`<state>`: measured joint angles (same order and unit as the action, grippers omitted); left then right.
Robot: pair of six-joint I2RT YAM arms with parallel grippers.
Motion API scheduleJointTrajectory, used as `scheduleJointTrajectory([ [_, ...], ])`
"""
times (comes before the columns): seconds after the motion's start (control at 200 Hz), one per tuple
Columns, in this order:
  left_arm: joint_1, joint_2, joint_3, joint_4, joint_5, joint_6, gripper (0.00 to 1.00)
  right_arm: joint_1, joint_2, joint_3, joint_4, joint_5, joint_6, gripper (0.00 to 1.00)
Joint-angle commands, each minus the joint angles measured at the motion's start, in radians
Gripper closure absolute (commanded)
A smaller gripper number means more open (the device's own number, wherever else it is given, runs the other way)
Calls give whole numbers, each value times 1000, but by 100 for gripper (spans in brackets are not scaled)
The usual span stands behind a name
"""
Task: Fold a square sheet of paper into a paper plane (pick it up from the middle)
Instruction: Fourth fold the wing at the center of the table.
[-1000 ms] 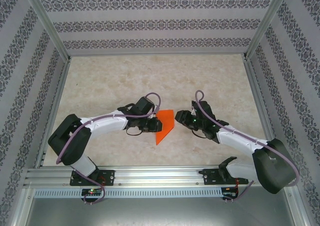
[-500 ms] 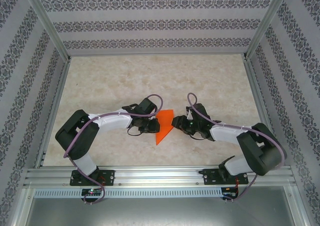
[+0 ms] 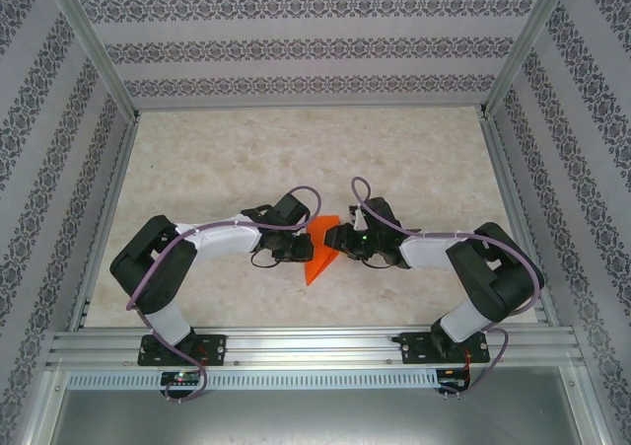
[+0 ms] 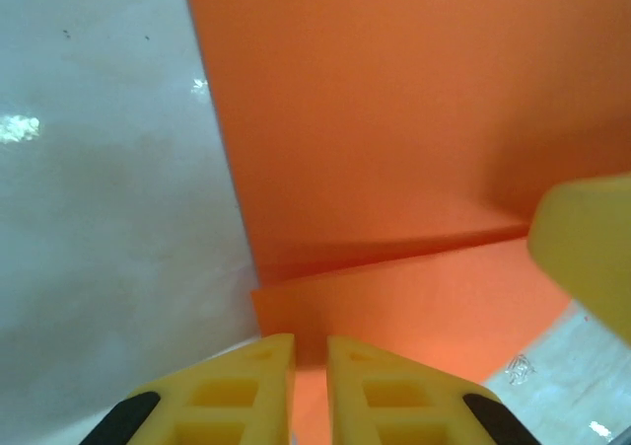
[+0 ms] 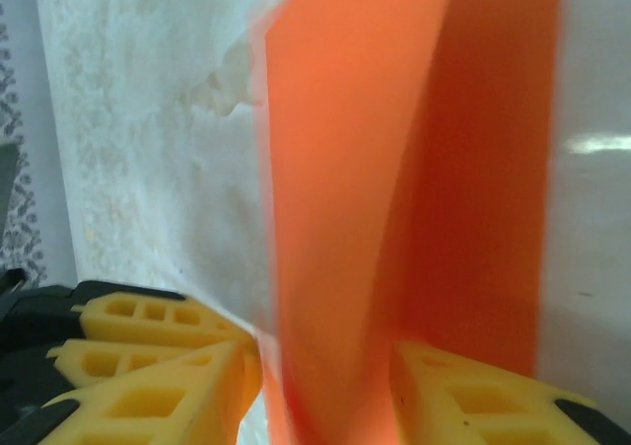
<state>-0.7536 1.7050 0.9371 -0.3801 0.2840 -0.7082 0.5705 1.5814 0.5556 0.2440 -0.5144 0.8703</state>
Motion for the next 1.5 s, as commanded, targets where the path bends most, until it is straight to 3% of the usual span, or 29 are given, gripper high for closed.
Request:
scheduleJointTrajectory([
  [0.0, 6, 12, 0, -12, -24, 22, 82, 16, 18, 40, -6, -56, -84, 57],
  [0.26, 7, -10, -5, -32, -52, 28, 81, 21, 32, 69, -97, -69, -192, 61],
  [0.4, 7, -40, -19, -28, -55, 25, 79, 18, 53, 83, -126, -58, -217, 69],
  [0.739, 1, -212, -127, 42, -70, 48, 67, 30, 37, 21, 50, 9, -33, 90],
  [0.984, -13, -299, -179, 77, -76, 94, 61, 107, -8, -16, 98, 181, 100, 92],
  [1.299, -16, -372, -250, 110, -125, 151, 61, 200, -8, -54, 180, 380, 241, 93],
  [1.499, -16, -491, -331, 147, -158, 150, 59, 228, -25, -104, 237, 434, 274, 90],
])
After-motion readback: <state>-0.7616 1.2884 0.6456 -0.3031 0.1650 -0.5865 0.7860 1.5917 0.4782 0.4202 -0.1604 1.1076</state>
